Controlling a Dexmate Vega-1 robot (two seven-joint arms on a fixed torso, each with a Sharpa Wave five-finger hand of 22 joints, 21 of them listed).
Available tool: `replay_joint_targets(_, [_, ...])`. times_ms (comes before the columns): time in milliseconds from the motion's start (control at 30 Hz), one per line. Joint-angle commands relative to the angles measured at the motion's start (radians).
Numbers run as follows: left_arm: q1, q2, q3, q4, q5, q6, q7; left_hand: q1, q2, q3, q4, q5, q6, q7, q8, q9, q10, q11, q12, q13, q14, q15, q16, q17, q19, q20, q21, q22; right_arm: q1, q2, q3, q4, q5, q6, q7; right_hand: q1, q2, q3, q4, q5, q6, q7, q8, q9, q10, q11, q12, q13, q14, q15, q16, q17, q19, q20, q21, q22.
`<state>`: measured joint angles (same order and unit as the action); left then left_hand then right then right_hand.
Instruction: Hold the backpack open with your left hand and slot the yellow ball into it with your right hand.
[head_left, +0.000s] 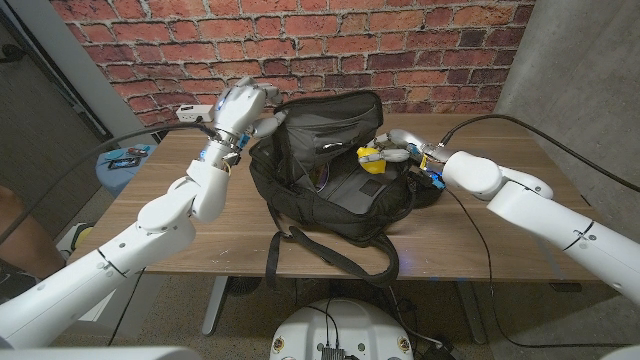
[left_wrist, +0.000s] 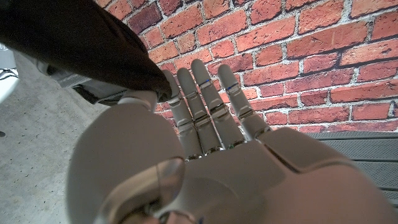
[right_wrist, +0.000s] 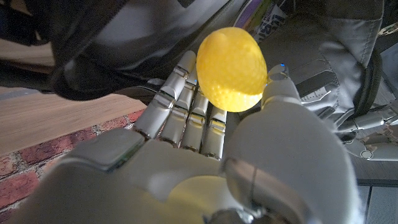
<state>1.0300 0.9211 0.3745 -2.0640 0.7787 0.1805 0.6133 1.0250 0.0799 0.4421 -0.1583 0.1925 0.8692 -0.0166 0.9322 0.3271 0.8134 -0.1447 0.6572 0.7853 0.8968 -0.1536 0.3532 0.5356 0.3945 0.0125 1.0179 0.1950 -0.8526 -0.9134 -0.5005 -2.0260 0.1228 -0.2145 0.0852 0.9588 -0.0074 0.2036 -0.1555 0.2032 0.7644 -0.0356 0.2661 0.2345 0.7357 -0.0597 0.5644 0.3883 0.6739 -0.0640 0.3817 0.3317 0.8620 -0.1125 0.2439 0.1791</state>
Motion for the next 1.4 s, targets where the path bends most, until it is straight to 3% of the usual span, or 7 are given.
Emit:
replay_joint_targets(33, [-0.016,0.003,-0.002,0.021,-0.011,-0.016,0.003,0.004,0.008,0.009,0.001,0.005,0.002,0.004,0.006,0.004,0.004,-0.007,-0.002,0.003,0.008,0.001,0.001,0.004,-0.007,0.002,0.006,0.004,0.058,0.052,-0.048,0.070,-0.021,0.014,0.014,0.031,0.015,-0.004,0.003,-0.001,0.003,-0.002,-0.001,0.005,0.026,-0.022,0.006,0.004,0.004,-0.140,-0.004,0.002,0.006,-0.011,-0.001,0.005])
replay_joint_targets(333, [-0.028,0.001,0.001,0.034,-0.015,-0.022,0.005,0.005,0.008,0.010,0.000,0.005,0.002,0.004,0.007,0.003,0.006,-0.008,-0.001,0.004,0.008,0.000,-0.001,0.004,-0.008,0.002,0.009,0.003,0.088,0.086,-0.072,0.103,-0.029,0.013,0.016,0.031,0.017,-0.007,0.005,-0.002,0.003,-0.003,-0.003,0.006,0.025,-0.022,0.007,0.006,0.002,-0.141,-0.003,0.005,0.006,-0.012,-0.002,0.005])
replay_joint_targets(633, [-0.029,-0.001,0.004,0.039,-0.017,-0.019,0.008,0.005,0.008,0.009,0.000,0.005,0.001,0.003,0.009,0.003,0.006,-0.006,-0.004,0.002,0.007,0.000,-0.003,0.005,-0.010,0.002,0.012,0.003,0.094,0.086,-0.075,0.101,-0.024,0.010,0.024,0.024,0.017,-0.012,0.011,-0.004,-0.002,0.000,-0.007,0.006,0.014,-0.019,0.002,0.006,0.001,-0.136,-0.005,0.006,0.003,-0.008,-0.003,0.005])
replay_joint_targets(967, [-0.040,-0.005,0.012,0.053,-0.021,-0.029,0.016,0.005,0.008,0.008,0.000,0.005,0.002,0.005,0.010,0.001,0.005,-0.008,-0.004,0.004,0.007,0.002,-0.004,0.007,-0.011,0.002,0.016,0.002,0.087,0.064,-0.062,0.061,-0.004,-0.002,0.041,-0.019,0.010,-0.036,0.030,-0.011,-0.035,0.017,-0.026,0.003,-0.024,0.005,-0.022,-0.006,-0.025,-0.104,-0.013,0.011,-0.013,0.004,-0.011,0.005])
replay_joint_targets(1400, [-0.049,-0.008,0.021,0.060,-0.020,-0.031,0.017,0.005,0.009,0.008,0.001,0.005,0.001,0.005,0.011,0.000,0.006,-0.009,-0.004,0.005,0.009,0.001,-0.005,0.008,-0.014,0.003,0.019,0.001,0.095,0.039,-0.055,0.043,0.031,-0.012,0.089,-0.096,-0.007,-0.077,0.056,-0.011,-0.094,0.046,-0.053,-0.002,-0.118,0.043,-0.084,-0.029,-0.068,-0.059,-0.030,0.013,-0.050,0.035,-0.026,0.005])
